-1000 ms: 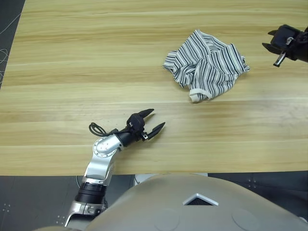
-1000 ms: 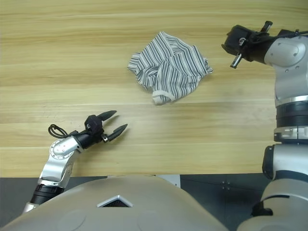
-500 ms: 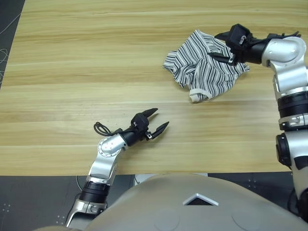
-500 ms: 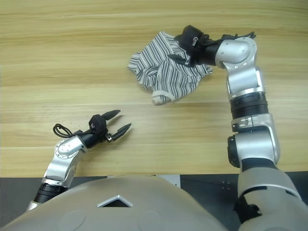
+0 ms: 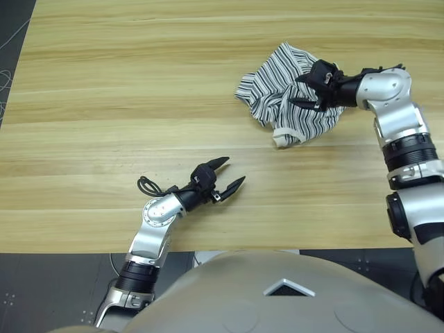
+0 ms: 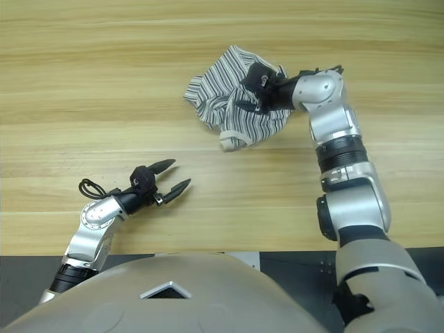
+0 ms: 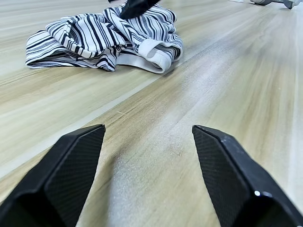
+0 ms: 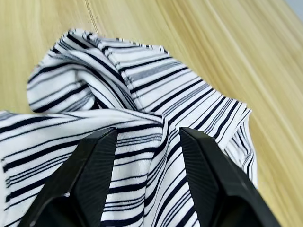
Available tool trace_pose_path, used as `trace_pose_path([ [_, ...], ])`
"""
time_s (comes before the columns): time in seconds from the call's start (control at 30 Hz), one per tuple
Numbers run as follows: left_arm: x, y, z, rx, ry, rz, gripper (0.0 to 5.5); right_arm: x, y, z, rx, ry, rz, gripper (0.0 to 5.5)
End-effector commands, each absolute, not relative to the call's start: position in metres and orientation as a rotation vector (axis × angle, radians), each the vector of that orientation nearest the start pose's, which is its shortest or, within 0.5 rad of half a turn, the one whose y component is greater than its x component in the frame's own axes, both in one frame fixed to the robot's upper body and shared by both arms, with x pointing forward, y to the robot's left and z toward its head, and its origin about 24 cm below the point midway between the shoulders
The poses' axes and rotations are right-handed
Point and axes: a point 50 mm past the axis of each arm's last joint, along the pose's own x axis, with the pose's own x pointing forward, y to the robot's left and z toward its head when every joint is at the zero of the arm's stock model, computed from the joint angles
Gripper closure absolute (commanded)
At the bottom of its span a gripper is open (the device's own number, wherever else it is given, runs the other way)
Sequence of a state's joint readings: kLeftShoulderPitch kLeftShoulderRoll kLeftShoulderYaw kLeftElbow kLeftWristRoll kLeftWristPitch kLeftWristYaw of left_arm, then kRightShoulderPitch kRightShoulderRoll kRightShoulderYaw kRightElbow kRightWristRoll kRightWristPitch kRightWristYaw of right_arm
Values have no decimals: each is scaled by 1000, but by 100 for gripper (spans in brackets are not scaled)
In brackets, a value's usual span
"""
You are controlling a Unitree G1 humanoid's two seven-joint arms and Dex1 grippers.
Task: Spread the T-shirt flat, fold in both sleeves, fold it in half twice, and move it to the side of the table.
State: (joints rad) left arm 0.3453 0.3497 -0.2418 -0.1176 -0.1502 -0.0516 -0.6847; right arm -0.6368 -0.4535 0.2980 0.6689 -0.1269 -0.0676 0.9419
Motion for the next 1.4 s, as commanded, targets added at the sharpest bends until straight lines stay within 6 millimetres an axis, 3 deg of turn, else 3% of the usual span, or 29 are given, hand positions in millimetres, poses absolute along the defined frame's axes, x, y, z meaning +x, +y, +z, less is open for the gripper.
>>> trace_pose_path([
  [0.03,153,138,-3,55,264,-879,203,343,-166,64,-698,351,1028,310],
  [0.33,153,137,-4,52,266,-877,203,348,-167,62,-685,351,1003,310],
  [0.73,153,137,-5,55,270,-874,203,347,-166,60,-690,345,1015,532],
  [0.87,153,137,-5,57,270,-875,203,345,-165,65,-697,323,1026,537],
  [1.03,154,139,-1,76,261,-882,203,337,-176,97,-744,220,1023,537],
  [1.17,165,139,5,78,244,-879,203,325,-188,141,-736,119,982,537],
  [1.4,193,120,16,-102,169,-854,203,321,-187,191,-566,-39,865,537],
])
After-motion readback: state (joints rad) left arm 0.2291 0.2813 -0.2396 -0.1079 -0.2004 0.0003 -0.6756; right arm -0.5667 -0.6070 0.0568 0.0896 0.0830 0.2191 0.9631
